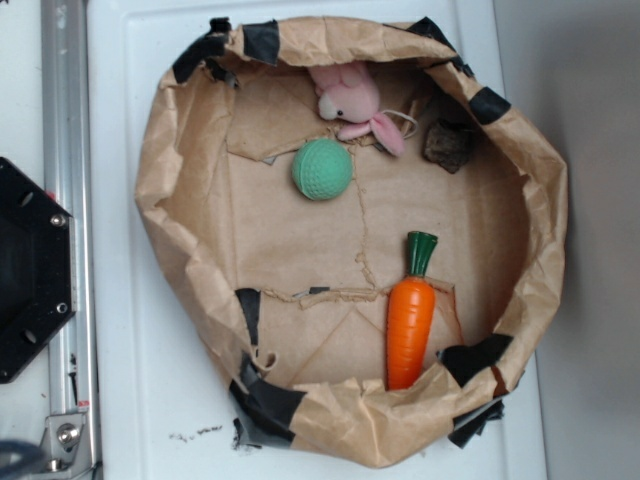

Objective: Grab the carrot.

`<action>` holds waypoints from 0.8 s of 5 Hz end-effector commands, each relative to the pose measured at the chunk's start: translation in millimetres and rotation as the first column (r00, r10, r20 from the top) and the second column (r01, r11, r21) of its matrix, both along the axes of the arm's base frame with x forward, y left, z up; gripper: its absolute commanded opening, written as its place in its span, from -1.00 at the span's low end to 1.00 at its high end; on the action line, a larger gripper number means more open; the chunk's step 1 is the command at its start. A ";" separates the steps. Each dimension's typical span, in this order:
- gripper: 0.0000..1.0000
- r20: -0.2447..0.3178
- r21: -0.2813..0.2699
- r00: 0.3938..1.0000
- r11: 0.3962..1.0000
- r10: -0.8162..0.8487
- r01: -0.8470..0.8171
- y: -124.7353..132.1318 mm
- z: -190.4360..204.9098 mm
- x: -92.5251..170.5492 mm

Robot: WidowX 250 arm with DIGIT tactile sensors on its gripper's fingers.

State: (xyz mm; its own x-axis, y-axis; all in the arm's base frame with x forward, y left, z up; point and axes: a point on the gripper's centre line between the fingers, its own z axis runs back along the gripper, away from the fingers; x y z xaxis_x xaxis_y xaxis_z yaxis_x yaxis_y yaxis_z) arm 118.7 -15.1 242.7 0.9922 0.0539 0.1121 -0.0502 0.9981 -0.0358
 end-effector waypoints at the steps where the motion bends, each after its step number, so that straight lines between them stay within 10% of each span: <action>1: 1.00 0.000 0.000 1.000 1.000 0.000 0.000 0.0 0.0 0.0; 3: 1.00 0.076 0.000 0.969 0.972 0.234 -0.235 1.0 -71.3 77.0; 4: 1.00 0.082 -0.106 0.916 0.917 0.392 -0.384 3.9 -99.1 109.0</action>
